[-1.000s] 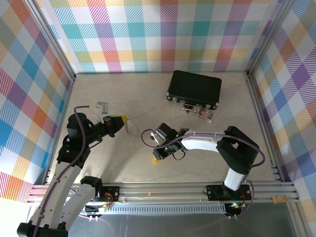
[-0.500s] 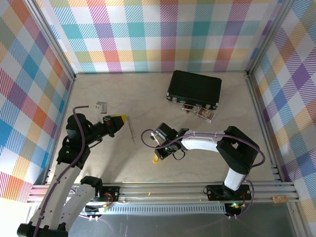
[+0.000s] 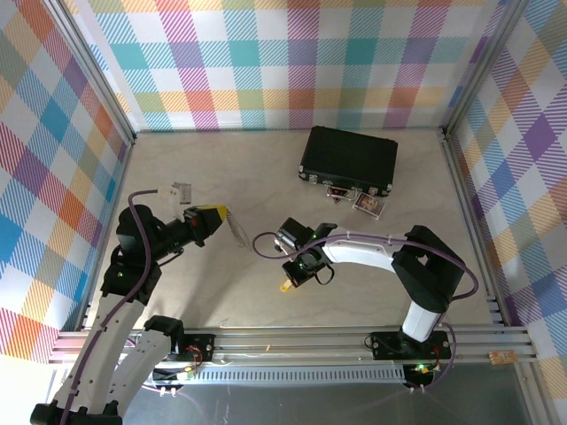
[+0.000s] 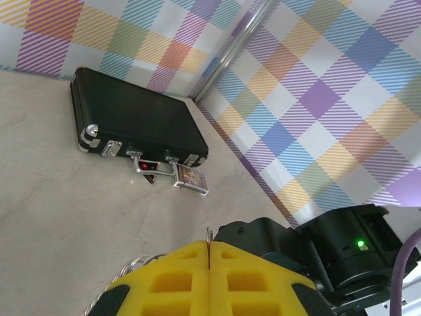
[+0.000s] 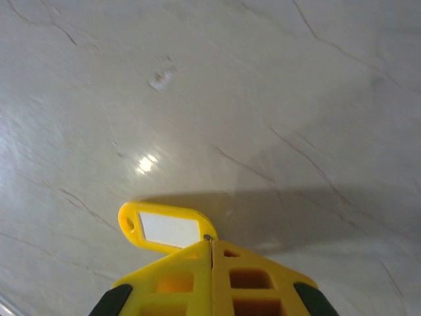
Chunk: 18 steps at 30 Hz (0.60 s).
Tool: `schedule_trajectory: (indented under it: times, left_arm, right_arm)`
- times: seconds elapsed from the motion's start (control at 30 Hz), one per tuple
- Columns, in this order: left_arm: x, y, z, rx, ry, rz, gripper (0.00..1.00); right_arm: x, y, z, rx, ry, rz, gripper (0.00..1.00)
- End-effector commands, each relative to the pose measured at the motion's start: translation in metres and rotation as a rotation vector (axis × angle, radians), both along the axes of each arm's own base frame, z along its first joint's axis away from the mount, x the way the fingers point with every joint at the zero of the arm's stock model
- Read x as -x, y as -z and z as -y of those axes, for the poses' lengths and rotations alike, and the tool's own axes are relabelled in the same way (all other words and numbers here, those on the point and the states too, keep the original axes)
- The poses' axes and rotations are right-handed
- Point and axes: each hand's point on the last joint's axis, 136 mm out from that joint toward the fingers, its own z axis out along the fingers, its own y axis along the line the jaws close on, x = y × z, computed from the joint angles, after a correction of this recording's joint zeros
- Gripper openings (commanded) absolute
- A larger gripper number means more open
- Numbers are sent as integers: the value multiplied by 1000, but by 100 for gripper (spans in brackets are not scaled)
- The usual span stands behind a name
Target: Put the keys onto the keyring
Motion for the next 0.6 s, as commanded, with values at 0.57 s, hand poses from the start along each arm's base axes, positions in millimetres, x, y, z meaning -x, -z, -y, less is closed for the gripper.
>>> schedule_trajectory:
  times: [0.57]
  left_arm:
    - [7,-4,-2,-36,0,34,0]
  right_arm:
    - [4,9,17,140,-7,-128,7]
